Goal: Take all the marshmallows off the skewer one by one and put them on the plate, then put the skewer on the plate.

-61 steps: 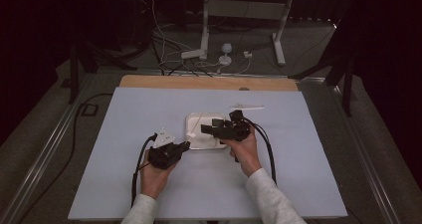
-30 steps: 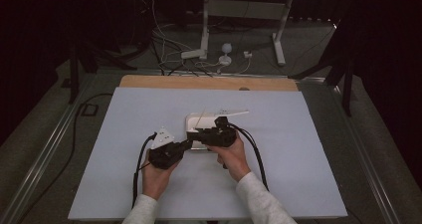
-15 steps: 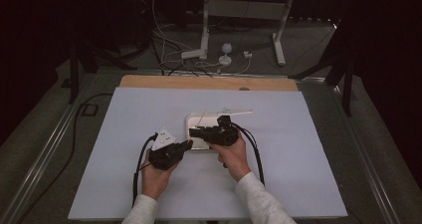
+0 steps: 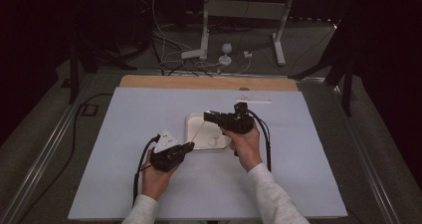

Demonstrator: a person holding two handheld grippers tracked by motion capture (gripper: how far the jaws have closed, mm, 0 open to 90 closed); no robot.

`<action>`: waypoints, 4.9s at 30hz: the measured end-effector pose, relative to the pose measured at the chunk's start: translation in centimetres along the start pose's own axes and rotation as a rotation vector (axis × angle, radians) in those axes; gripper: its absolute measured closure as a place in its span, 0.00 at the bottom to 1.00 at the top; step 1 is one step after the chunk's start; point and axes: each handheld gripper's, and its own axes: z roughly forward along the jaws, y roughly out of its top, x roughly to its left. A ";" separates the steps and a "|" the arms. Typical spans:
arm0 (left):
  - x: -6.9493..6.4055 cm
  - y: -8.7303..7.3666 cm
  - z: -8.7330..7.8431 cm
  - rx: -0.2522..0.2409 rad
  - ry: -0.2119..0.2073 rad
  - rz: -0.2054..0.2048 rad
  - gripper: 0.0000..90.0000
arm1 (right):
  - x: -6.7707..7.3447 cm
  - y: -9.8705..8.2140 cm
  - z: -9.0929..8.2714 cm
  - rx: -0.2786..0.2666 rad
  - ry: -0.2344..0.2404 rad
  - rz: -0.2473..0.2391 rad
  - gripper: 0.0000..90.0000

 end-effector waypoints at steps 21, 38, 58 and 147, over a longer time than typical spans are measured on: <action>1.1 -0.3 -0.7 -0.026 0.022 -0.062 1.00 | -1.5 0.9 -2.0 0.048 -0.187 -0.110 0.84; 1.5 -0.3 -0.8 -0.046 0.030 -0.108 1.00 | -3.8 -2.2 -0.3 0.195 -0.353 -0.182 0.82; 1.6 -0.2 -0.8 -0.058 0.036 -0.132 1.00 | -4.5 -5.6 1.3 0.311 -0.376 -0.195 0.80; 2.1 0.4 6.8 0.042 0.099 -0.348 0.50 | -4.3 -6.9 -14.2 -0.012 -0.400 -0.203 0.02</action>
